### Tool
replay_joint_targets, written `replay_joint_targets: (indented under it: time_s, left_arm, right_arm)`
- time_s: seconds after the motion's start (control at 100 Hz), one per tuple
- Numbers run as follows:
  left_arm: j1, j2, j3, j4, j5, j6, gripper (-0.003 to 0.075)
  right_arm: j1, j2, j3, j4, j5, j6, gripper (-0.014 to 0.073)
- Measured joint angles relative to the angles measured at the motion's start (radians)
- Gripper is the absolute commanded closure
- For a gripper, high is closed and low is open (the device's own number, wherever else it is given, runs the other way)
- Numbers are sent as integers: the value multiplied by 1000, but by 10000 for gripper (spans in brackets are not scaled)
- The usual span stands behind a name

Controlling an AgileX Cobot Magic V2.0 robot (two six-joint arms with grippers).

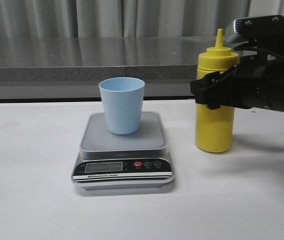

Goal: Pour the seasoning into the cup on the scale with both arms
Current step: 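Lower the bottle onto the table with the right gripper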

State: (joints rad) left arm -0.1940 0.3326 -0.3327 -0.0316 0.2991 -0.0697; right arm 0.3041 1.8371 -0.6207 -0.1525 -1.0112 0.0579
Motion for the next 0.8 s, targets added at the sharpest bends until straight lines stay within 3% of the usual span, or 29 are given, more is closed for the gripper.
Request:
replay_joint_targets:
  time_s: [0.14, 0.21, 0.43, 0.8]
  left_arm:
    - [0, 0, 0, 0, 0, 0, 740]
    - [0, 0, 0, 0, 0, 0, 740]
    - [0, 0, 0, 0, 0, 0, 740]
    - [0, 0, 0, 0, 0, 0, 740]
  right_arm:
    - [0, 0, 0, -2, 0, -2, 350]
    - [0, 0, 0, -2, 0, -2, 306]
    - [0, 0, 0, -5, 2, -2, -78]
    - [0, 2, 0, -12, 21, -2, -54]
